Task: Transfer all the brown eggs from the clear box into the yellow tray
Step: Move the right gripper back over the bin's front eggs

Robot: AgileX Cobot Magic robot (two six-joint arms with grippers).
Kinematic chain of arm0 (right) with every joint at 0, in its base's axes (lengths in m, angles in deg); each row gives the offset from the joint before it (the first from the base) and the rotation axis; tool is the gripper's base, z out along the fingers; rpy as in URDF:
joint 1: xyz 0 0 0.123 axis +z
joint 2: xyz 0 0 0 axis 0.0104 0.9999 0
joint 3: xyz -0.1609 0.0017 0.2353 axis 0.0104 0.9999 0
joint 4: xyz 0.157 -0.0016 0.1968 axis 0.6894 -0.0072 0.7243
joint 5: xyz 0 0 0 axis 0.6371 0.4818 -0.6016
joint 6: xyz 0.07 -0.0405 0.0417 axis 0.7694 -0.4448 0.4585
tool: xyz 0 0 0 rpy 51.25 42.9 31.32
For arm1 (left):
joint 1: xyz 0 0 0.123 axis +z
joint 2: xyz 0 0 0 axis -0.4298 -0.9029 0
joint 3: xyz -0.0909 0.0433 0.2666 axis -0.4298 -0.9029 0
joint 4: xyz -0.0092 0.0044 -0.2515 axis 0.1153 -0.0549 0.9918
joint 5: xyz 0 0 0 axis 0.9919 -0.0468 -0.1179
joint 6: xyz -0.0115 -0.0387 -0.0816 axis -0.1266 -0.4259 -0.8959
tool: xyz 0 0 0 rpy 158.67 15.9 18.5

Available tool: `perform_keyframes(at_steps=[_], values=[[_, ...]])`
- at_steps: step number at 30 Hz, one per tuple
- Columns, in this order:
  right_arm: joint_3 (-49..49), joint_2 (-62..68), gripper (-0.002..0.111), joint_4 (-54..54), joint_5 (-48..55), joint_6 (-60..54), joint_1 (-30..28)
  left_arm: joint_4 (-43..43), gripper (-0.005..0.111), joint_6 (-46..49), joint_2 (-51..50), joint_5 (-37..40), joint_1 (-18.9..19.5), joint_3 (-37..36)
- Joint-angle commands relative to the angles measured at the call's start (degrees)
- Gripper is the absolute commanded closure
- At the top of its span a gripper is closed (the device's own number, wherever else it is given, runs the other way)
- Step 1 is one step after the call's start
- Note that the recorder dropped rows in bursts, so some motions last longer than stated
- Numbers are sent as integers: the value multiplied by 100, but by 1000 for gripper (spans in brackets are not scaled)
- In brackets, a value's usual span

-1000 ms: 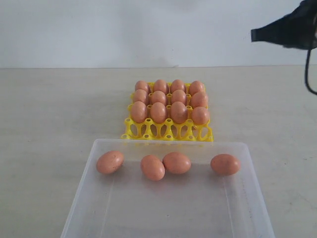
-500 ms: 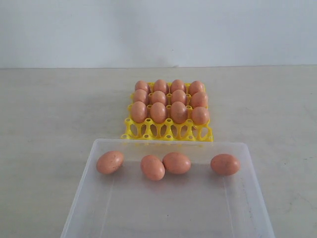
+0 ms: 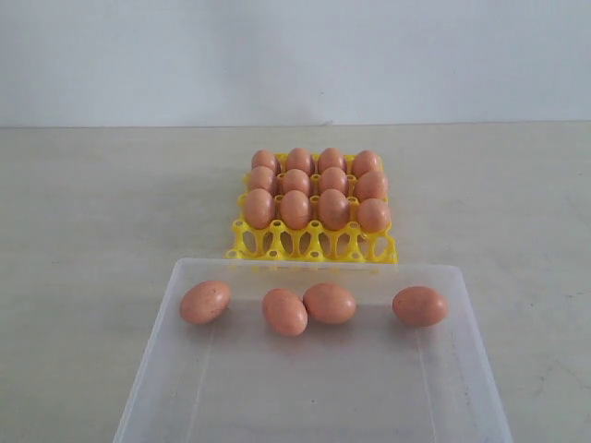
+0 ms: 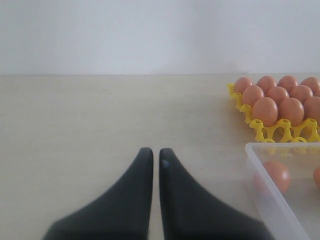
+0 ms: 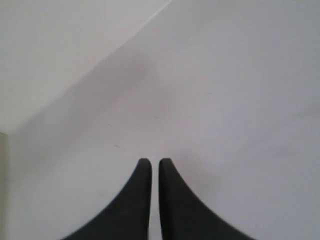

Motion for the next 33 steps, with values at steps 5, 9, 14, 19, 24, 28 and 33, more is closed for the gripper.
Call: perform_keyframes(at_steps=[5, 9, 14, 19, 24, 28, 33], values=[[24, 41, 107, 362, 5567, -3486, -5, 6, 103, 15, 12, -7, -51, -23], [24, 384, 107, 2050, 9013, -1195, -209, 6, 103, 15, 12, -7, -51, -23], [203, 1089, 107, 6276, 9409, -3950, -887, 6, 103, 15, 12, -7, -51, -23], [372, 1988, 107, 10725, 11242, -7404, -864, 6, 103, 15, 12, -7, -51, -23], [1068, 2054, 107, 13102, 11242, -9813, -140, 6, 103, 15, 12, 0, -49, -23], [1256, 2250, 107, 12660, 11242, -10267, 1051, 6, 103, 15, 12, 0, -49, -23], [1287, 2856, 107, 11575, 10506, -10447, 2479, 6, 103, 15, 12, 0, -49, -23]])
